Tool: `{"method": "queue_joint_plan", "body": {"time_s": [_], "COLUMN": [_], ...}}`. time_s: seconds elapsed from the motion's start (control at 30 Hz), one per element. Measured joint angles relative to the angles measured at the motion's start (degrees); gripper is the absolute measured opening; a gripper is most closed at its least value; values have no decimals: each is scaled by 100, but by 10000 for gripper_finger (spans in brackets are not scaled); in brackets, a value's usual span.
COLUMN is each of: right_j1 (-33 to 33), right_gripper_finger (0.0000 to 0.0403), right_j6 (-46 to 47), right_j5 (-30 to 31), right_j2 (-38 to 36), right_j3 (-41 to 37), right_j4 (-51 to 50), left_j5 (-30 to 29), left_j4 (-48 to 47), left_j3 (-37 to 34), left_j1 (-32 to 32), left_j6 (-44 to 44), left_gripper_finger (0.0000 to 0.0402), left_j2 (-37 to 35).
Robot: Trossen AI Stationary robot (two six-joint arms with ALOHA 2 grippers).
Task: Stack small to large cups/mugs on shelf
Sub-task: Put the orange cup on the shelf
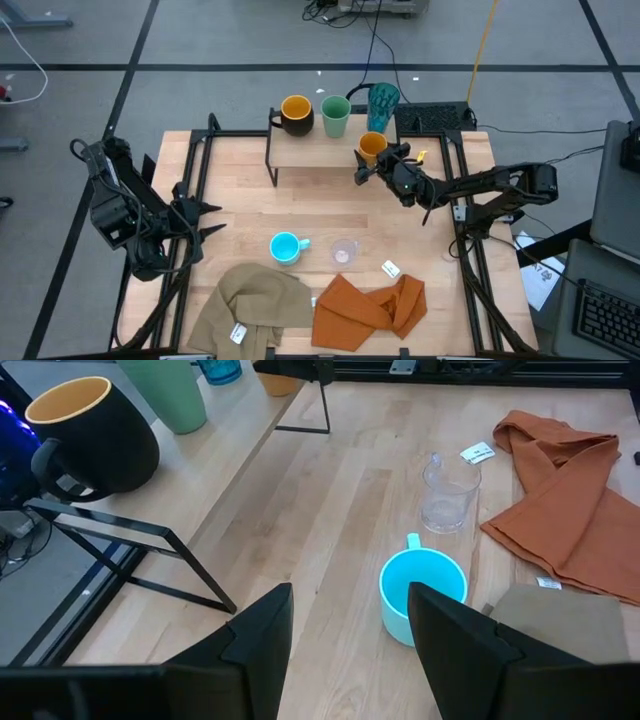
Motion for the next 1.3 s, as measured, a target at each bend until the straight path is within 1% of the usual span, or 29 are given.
{"method": "queue_joint_plan", "body": {"time_s": [0.27, 0.33, 0.7, 0.9, 1.13, 1.3], "right_j1": [140, 160, 29, 30, 28, 20], "right_gripper_finger": [357, 357, 357, 357, 357, 357], "right_j6": [-193, -288, -452, -299, -184, -278], "right_j5": [35, 128, 203, 144, 114, 86], "right_j2": [0, 0, -5, -214, -229, -229], "right_j3": [2, 2, 2, 7, 7, 7], "right_j4": [101, 119, 146, -90, -162, -155], "left_j5": [19, 20, 25, 66, 63, 63], "left_j4": [0, 0, 0, 0, 0, 0], "left_j3": [0, 0, 0, 0, 0, 0], "left_j1": [0, 0, 1, 0, 0, 1], "left_j6": [-56, -56, -93, -107, -107, -109], "left_gripper_finger": [200, 200, 200, 200, 200, 200], "left_j2": [0, 0, 0, 0, 0, -1]}}
